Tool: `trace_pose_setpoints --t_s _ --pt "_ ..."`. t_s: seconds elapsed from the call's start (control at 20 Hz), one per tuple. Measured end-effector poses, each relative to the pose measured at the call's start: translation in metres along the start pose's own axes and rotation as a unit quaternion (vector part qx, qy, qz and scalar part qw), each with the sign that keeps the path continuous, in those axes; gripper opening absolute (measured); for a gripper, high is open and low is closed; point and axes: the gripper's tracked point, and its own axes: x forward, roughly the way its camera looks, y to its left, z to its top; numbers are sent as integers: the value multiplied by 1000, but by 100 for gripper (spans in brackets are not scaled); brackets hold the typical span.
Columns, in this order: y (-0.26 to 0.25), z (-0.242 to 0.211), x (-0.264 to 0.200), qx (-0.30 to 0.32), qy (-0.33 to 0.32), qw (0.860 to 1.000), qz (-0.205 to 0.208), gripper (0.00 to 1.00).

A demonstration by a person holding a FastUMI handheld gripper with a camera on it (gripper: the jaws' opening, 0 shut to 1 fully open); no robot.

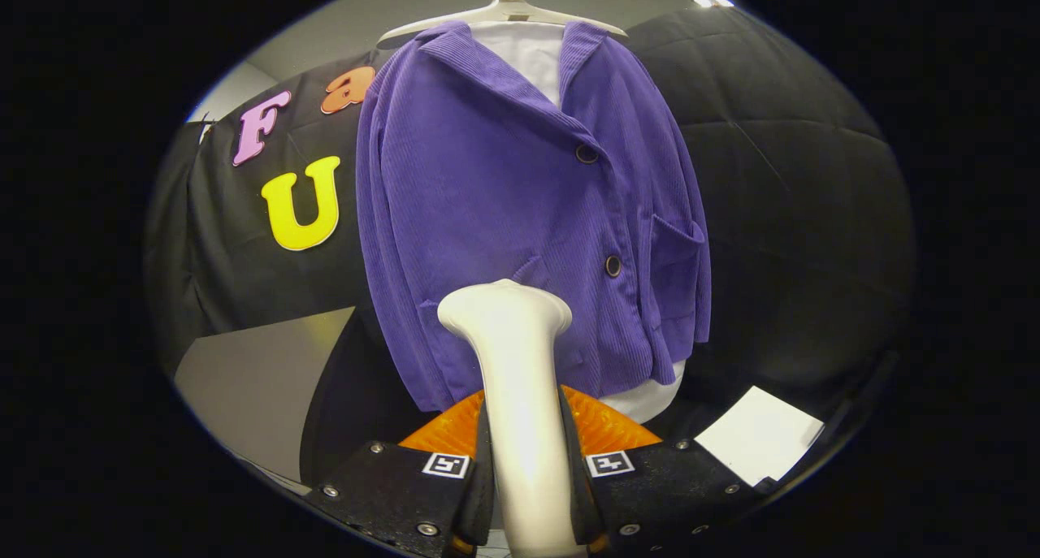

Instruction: Iron the clothes twice with a garment steamer, once on the left side and once on the right side.

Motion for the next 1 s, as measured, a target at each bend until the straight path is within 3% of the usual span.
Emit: trace_pose_setpoints --t_s 0.5,1.0 --pt "-1 -43 8 -6 45 999 -10 38" --pt "-19 -56 -8 10 52 999 -13 38"
